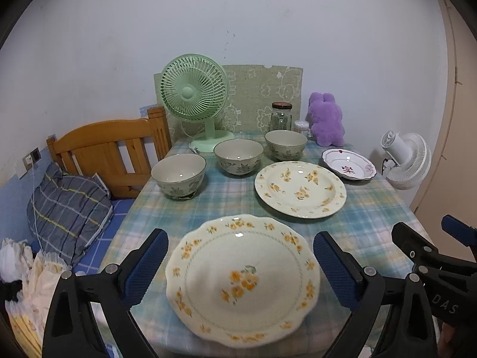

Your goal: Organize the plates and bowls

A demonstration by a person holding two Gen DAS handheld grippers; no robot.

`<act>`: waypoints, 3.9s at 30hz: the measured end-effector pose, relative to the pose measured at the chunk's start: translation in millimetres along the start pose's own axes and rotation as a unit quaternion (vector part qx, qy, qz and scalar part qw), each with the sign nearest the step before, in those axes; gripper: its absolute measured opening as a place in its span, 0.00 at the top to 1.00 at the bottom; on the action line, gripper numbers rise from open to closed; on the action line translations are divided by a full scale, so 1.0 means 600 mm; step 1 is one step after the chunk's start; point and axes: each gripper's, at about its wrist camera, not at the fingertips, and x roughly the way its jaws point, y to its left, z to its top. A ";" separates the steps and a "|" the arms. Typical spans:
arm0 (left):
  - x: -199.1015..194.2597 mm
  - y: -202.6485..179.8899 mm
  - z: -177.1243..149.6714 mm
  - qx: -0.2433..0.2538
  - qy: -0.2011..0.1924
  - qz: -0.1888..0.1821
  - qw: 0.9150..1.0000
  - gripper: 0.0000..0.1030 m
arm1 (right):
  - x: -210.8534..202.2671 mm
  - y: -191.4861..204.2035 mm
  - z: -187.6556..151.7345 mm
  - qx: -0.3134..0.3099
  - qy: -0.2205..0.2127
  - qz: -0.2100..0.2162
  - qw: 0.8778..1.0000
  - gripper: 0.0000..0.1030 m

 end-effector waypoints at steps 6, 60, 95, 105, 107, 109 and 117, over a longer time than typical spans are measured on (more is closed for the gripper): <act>0.052 0.029 0.028 0.004 0.015 0.017 1.000 0.07 | 0.041 0.038 0.031 0.005 0.018 0.000 1.000 0.07; 0.270 0.087 -0.055 0.012 0.262 -0.070 0.962 0.23 | 0.288 0.152 -0.041 0.020 0.265 0.004 0.964 0.40; 0.281 -0.292 -0.013 0.035 0.243 -0.077 0.966 0.22 | 0.299 -0.224 0.038 0.030 0.245 -0.007 0.969 0.40; 0.315 -0.349 -0.026 0.033 0.264 -0.066 0.962 0.23 | 0.336 -0.286 0.032 0.022 0.257 -0.005 0.966 0.40; 0.320 -0.354 -0.029 0.036 0.268 -0.063 0.961 0.23 | 0.342 -0.292 0.028 0.024 0.261 -0.005 0.965 0.40; 0.323 -0.355 -0.030 0.033 0.267 -0.061 0.961 0.23 | 0.347 -0.296 0.025 0.025 0.266 -0.005 0.964 0.40; 0.333 -0.353 -0.033 0.022 0.267 -0.062 0.962 0.22 | 0.352 -0.301 0.025 0.030 0.258 -0.003 0.966 0.40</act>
